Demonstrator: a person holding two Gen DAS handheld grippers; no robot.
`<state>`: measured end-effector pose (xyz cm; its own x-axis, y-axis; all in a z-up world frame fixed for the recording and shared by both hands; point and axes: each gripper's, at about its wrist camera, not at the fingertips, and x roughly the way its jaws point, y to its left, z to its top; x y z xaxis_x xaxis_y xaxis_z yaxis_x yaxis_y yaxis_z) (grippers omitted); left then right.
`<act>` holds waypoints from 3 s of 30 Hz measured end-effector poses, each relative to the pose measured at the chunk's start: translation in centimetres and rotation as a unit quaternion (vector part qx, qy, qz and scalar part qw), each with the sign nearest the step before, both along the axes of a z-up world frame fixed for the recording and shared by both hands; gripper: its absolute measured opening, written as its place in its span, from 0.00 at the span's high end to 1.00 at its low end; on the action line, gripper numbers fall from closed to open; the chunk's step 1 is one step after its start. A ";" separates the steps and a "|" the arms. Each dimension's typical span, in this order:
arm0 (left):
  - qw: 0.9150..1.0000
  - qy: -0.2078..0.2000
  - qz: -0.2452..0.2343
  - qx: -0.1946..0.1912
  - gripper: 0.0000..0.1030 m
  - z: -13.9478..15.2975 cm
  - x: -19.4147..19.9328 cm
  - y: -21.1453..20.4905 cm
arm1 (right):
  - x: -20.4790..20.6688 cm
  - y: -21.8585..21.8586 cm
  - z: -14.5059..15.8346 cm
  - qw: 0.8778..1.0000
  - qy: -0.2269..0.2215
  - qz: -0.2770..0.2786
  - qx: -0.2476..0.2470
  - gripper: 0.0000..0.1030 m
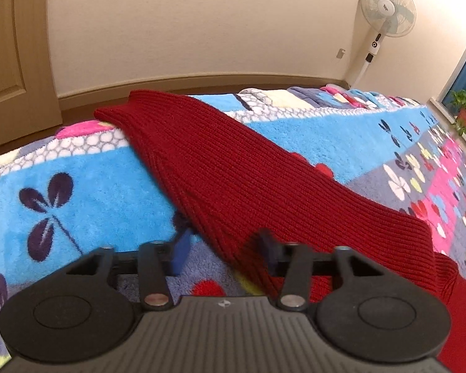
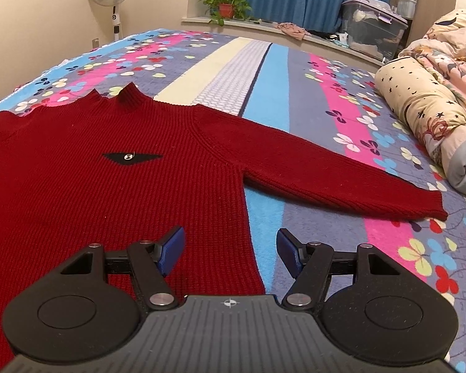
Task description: Fold small clothes
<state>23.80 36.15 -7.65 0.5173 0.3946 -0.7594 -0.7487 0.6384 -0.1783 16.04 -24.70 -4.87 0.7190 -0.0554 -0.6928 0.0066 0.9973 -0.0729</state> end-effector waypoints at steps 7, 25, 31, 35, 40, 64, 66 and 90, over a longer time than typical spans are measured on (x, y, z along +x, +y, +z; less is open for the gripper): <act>0.999 -0.020 0.000 0.033 0.85 1.2 0.1 -0.5 | 0.1 -0.1 -0.1 1.000 0.004 0.000 -0.003 0.35; 0.721 -0.165 -0.635 0.222 0.76 7.4 -3.4 -34.1 | 0.3 0.5 -2.4 0.999 0.031 0.014 -0.026 0.35; 0.831 -0.164 -0.519 0.109 0.71 8.4 0.8 -26.9 | 0.3 0.3 -3.6 0.999 0.041 0.011 -0.035 0.37; 0.904 -0.117 -0.406 0.059 0.72 8.1 3.9 -20.8 | -0.5 0.4 -3.8 1.000 0.010 0.018 -0.013 0.58; 0.931 0.010 -0.364 -0.033 0.72 3.7 7.0 -16.3 | -1.4 0.8 -2.7 0.998 -0.022 0.029 0.051 0.65; 0.918 -0.010 -0.394 -0.044 0.67 5.8 5.8 -15.8 | 12.7 0.2 -0.1 0.939 -0.086 -0.227 0.243 0.92; 0.917 -0.001 -0.397 -0.045 0.67 5.3 5.9 -16.1 | 12.9 -1.2 -0.7 0.940 -0.052 -0.244 0.232 0.88; 0.908 0.058 -0.414 0.001 0.59 2.5 6.5 -18.2 | 5.8 -18.3 -4.6 0.926 -0.077 -0.293 0.227 0.50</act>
